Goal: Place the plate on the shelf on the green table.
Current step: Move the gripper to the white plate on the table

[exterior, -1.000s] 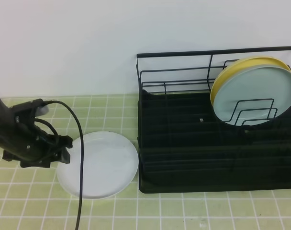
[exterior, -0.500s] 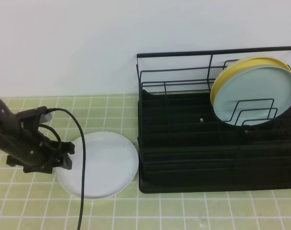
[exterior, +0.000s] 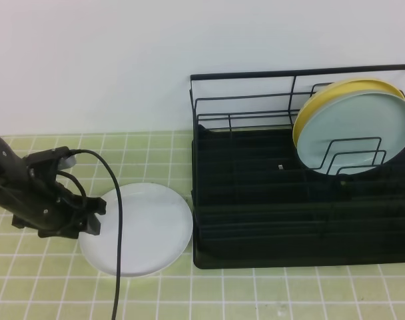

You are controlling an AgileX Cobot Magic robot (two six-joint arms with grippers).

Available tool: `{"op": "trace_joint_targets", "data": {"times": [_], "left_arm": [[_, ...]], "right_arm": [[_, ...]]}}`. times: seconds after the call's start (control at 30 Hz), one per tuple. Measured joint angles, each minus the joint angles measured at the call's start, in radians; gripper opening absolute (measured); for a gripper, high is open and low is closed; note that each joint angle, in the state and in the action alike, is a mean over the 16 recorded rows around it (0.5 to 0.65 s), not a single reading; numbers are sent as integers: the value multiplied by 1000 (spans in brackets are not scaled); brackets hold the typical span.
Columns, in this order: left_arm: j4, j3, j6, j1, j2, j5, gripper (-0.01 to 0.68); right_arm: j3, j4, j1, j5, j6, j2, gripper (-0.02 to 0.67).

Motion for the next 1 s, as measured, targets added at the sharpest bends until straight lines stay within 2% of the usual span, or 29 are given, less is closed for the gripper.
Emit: {"op": "trace_joint_targets", "data": {"times": [0.33,0.5,1.0], "left_arm": [[-3,0,35,0,0,-16,201],[-3,0,39,0,0,-21,172],[-4,0,61,0,0,-26,300]], "right_arm": [[5,0,0,-1,-4,0,-1],[12,0,0,-5,-6,0,-1],[32,0,0,-29,-8,0,-1]]}}
